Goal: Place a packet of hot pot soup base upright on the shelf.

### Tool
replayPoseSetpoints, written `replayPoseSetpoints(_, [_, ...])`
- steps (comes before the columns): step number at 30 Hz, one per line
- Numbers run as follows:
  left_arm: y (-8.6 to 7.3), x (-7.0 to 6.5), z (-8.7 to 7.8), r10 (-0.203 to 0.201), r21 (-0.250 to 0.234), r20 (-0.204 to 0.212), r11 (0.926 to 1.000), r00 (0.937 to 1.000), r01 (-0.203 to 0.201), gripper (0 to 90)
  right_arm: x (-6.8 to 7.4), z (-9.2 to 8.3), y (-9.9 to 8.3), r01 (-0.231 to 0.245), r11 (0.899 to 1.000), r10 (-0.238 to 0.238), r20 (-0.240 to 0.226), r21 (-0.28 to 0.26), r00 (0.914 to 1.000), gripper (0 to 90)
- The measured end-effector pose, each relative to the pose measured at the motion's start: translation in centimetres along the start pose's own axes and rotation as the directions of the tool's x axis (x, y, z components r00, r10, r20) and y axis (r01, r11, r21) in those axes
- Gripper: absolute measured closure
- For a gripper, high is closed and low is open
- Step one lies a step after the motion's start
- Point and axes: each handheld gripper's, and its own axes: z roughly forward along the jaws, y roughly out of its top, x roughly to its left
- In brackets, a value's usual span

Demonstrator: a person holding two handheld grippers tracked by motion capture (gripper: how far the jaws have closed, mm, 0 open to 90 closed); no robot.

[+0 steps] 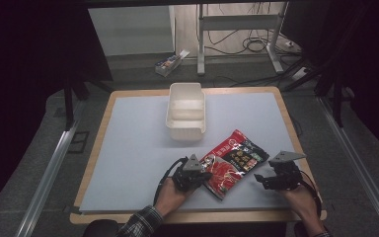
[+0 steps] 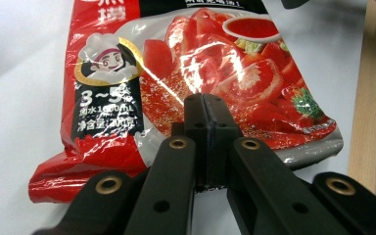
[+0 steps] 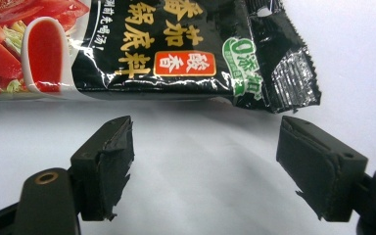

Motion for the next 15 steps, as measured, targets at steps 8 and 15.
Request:
replayPoseSetpoints(8, [-0.9,-0.7,-0.3,-0.002,0.002,-0.024,1.0,0.9997,0.002,90.0,0.2,0.4,-0.1,0.017,0.999,-0.016,-0.03,0.035,0.9994,19.8])
replayPoseSetpoints(15, [-1.7,-1.0,-0.3,0.002,0.025,-0.025,0.9997,0.9997,-0.001,90.0,0.5,0.5,-0.1,0.018,0.999,-0.016,-0.045,0.038,0.9988,18.8])
